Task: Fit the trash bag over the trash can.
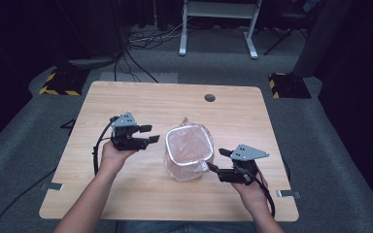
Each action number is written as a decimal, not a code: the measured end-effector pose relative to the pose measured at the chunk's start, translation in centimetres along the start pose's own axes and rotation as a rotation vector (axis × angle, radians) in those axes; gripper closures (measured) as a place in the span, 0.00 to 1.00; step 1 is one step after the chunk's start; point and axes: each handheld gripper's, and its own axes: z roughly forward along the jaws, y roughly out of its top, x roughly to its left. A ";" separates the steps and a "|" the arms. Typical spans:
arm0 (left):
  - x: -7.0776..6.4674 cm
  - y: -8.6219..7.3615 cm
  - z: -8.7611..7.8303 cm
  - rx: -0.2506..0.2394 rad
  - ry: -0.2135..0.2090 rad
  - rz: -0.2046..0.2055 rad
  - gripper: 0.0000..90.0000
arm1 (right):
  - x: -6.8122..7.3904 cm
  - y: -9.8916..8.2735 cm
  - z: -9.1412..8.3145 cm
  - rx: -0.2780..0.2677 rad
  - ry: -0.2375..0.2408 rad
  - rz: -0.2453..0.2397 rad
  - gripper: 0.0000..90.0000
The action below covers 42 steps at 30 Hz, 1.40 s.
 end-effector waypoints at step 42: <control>-3.6 -2.2 -1.5 0.034 -0.237 0.130 0.47 | -0.9 0.9 -4.4 -0.101 0.149 0.126 0.40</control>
